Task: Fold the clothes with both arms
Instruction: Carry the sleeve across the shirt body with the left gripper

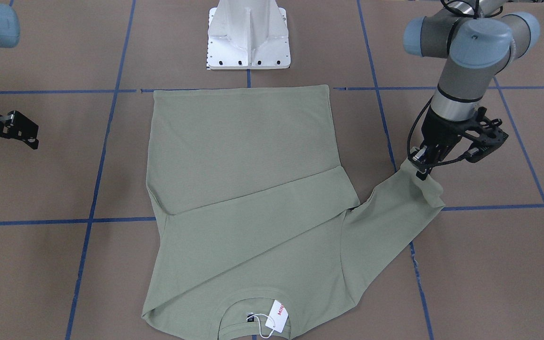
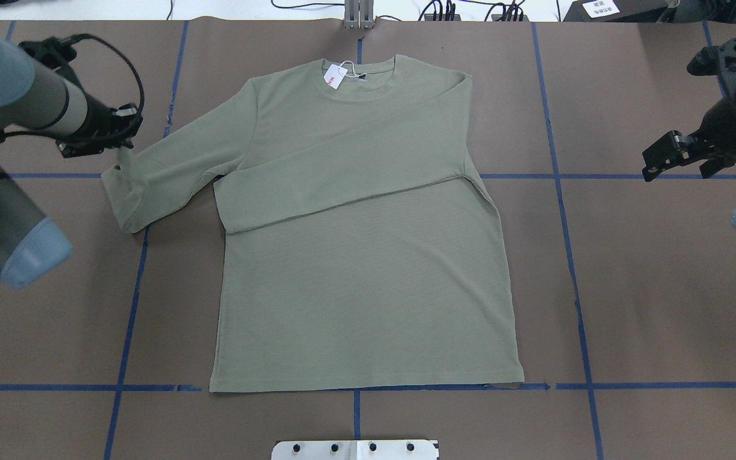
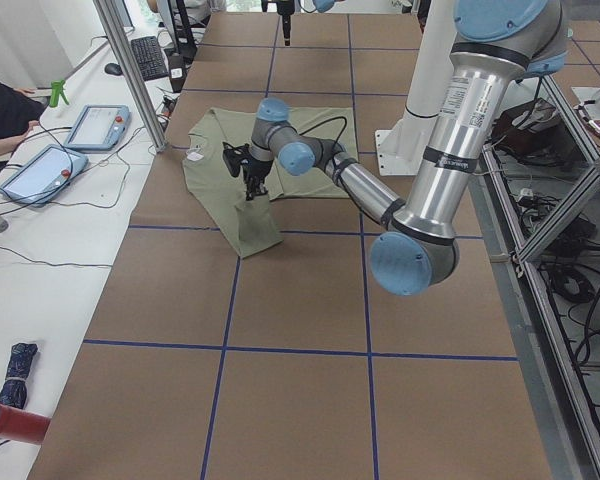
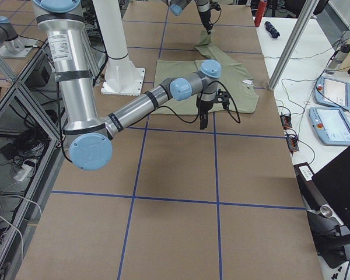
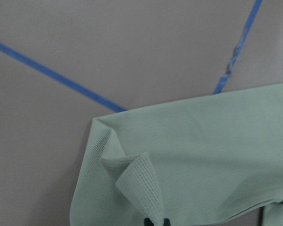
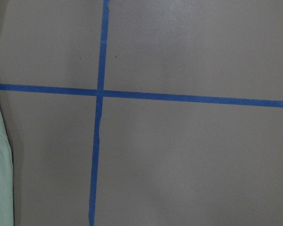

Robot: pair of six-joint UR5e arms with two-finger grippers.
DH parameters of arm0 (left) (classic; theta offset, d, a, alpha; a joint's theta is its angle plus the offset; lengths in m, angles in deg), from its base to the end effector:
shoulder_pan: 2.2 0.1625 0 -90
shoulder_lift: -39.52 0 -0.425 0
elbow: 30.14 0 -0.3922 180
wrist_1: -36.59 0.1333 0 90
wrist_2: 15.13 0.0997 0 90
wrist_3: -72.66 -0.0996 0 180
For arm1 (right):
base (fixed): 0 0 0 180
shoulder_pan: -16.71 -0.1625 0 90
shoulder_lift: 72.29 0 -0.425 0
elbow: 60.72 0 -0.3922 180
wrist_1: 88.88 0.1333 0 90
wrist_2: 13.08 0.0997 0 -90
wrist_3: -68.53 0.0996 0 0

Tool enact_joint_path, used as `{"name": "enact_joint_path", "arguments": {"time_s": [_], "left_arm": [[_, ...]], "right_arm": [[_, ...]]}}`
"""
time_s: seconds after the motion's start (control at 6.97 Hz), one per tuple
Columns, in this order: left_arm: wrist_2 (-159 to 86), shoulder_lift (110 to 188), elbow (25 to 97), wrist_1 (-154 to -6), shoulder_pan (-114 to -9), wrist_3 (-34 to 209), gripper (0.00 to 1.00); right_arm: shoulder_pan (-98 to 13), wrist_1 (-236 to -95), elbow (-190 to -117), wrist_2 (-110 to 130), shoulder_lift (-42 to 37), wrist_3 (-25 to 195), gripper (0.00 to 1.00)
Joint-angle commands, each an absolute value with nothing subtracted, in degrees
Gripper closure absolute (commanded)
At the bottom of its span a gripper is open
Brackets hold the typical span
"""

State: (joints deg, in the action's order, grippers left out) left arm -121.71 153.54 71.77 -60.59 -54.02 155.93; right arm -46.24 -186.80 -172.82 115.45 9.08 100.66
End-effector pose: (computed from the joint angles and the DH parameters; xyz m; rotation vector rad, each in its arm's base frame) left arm 0.3061 -0.5590 0.3221 0.1272 0.8003 -0.6356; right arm -0.1744 -0.4982 0.4154 0.0054 -0.7655 -0.0495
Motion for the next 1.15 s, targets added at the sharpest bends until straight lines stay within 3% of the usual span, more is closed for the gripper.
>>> {"name": "enact_joint_path", "arguments": {"time_s": [0.0, 0.29, 0.57, 0.72, 1.0], "left_arm": [[-121.83, 169.87, 59.39, -59.30, -55.72, 156.77, 1.00], [-121.91, 182.10, 54.43, -59.21, -52.68, 163.34, 1.00], [-121.21, 190.12, 54.15, -59.56, -44.25, 169.05, 1.00], [-116.51, 192.16, 54.06, -59.74, -38.38, 171.95, 1.00], [-109.70, 192.36, 46.64, -67.25, -32.87, 175.31, 1.00]], "right_arm": [[-46.22, -186.79, -172.96, 115.33, 10.42, 100.44, 0.00], [-46.22, -186.79, -172.79, 115.42, 10.59, 100.53, 0.00], [-46.22, -186.79, -171.91, 115.51, 10.59, 100.70, 0.00], [-46.22, -186.79, -171.38, 115.42, 10.51, 100.70, 0.00], [-46.22, -186.79, -170.16, 115.42, 9.90, 100.88, 0.00]]}}
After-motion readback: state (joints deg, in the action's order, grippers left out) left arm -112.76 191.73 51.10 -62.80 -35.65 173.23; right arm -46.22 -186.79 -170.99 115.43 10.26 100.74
